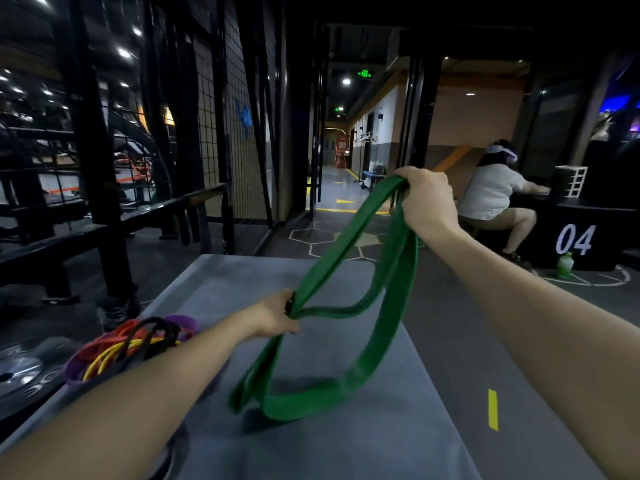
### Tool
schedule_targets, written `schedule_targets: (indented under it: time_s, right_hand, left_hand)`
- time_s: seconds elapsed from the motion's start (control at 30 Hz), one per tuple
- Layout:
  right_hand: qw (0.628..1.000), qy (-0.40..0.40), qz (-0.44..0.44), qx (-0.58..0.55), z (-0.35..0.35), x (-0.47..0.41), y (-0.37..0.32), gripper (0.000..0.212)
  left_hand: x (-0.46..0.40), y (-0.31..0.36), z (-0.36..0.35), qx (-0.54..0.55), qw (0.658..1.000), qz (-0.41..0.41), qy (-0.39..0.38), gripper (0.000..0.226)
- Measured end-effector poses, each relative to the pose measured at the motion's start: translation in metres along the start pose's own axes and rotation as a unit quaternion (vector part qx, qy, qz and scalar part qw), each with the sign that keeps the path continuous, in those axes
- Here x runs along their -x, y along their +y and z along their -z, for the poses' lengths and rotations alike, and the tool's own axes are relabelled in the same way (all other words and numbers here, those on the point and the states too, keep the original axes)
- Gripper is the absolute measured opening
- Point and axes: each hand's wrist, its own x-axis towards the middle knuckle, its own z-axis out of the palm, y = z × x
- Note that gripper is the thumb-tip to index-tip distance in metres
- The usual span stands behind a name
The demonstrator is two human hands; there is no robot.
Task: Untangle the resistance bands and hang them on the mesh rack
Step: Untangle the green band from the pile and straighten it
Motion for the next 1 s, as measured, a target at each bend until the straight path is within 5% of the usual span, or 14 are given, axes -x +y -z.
schedule_targets:
  time_s: [0.13, 0.37, 0.63, 0.83, 1.0]
  right_hand:
    - [0.999, 0.001, 0.044, 0.009, -0.006, -0.018, -0.024, 0.049]
    - [0.996, 0.004, 0.094, -0.007, 0.000, -0.039, -0.068, 0.040]
    - [0.993, 0.036, 0.111, 0.008, 0.019, -0.068, -0.111, 0.042]
    - [0.981, 0.057, 0.183, 0.035, 0.024, -0.074, -0.145, 0.026]
    - [0.977, 0.053, 0.196, 0.069, 0.031, -0.074, -0.156, 0.031]
  left_hand:
    - [0.001, 0.000, 0.016, 0.082, 0.995, 0.010, -0.060, 0.095]
    - [0.008, 0.059, 0.065, 0.273, 0.952, -0.108, 0.085, 0.092]
    - [0.006, 0.105, 0.108, 0.322, 0.924, -0.179, 0.106, 0.113]
    - [0.013, 0.108, 0.117, 0.322, 0.916, -0.171, 0.166, 0.066]
    - [0.022, 0.097, 0.115, 0.336, 0.914, -0.173, 0.145, 0.058]
